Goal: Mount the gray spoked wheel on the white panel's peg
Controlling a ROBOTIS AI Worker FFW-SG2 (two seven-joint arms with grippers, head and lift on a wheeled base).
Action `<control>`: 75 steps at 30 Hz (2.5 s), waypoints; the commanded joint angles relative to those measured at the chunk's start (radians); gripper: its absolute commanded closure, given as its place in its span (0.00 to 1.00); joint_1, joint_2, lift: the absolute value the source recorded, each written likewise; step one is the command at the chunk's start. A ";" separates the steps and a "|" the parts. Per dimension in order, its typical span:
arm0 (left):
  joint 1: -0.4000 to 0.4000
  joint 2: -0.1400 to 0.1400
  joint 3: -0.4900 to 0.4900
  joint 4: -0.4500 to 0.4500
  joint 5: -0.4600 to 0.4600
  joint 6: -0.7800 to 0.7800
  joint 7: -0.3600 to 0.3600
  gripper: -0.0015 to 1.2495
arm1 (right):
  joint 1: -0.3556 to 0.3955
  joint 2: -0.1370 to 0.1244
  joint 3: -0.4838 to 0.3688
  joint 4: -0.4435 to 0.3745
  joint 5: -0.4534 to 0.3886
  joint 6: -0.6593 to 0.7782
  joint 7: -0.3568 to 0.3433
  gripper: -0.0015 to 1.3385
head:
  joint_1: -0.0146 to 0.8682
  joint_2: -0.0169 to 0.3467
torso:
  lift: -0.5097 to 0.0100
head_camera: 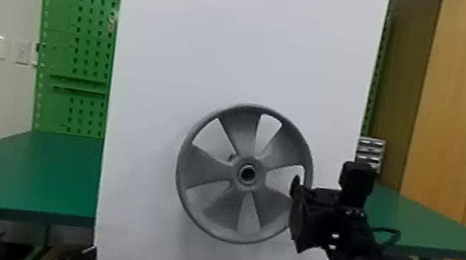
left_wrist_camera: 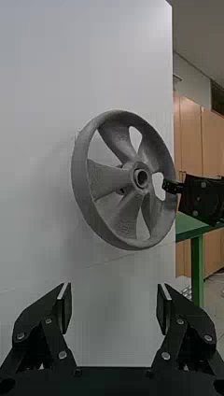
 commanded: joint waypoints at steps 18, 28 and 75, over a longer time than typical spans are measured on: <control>0.002 -0.002 0.003 0.000 0.000 0.002 -0.001 0.42 | 0.024 0.011 0.007 -0.029 -0.030 -0.014 0.012 0.00 | 0.16 0.03 | 0.21; 0.002 -0.002 0.008 0.000 0.002 0.002 -0.001 0.42 | 0.122 0.015 0.029 -0.166 -0.082 -0.001 0.012 0.00 | 0.16 0.03 | 0.21; -0.003 -0.034 0.021 0.000 -0.035 -0.018 -0.001 0.42 | 0.777 0.031 0.017 -0.270 -0.071 -0.289 0.012 0.00 | 0.16 0.03 | 0.21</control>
